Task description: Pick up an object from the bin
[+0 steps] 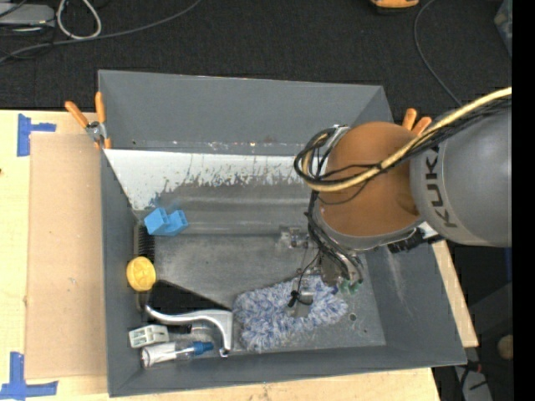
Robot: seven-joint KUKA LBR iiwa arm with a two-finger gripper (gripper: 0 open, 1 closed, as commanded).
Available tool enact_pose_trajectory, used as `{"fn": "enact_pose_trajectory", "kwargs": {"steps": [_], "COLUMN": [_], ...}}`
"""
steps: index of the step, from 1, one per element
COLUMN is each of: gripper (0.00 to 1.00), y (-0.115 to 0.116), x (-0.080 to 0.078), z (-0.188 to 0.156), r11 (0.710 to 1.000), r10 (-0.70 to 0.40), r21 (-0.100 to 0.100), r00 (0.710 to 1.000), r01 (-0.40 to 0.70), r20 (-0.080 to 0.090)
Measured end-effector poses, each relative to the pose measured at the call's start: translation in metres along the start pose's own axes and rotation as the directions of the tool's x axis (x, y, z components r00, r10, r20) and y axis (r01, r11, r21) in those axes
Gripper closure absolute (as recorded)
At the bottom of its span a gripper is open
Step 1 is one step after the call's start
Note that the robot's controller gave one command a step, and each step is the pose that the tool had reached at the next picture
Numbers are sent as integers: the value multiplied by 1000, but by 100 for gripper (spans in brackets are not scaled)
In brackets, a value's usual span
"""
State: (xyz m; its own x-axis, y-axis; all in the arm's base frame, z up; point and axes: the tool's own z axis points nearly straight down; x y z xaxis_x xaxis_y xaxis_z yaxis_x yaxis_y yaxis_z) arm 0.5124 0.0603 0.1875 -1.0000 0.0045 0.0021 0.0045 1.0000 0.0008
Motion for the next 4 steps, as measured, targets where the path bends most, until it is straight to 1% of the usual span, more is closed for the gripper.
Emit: {"fn": "enact_pose_trajectory", "kwargs": {"steps": [1,2,3,4], "gripper": [0,0,0,0], "y": [0,16,-10,-56], "x": [0,1,31,38], "z": [0,-7,8,17], "r11": [1000,1000,997,1000], "r10": [0,27,-72,-24], "r21": [0,0,0,-3], "r00": [1000,1000,997,1000], "r01": [0,-27,72,24], "r20": [0,0,-2,2]}}
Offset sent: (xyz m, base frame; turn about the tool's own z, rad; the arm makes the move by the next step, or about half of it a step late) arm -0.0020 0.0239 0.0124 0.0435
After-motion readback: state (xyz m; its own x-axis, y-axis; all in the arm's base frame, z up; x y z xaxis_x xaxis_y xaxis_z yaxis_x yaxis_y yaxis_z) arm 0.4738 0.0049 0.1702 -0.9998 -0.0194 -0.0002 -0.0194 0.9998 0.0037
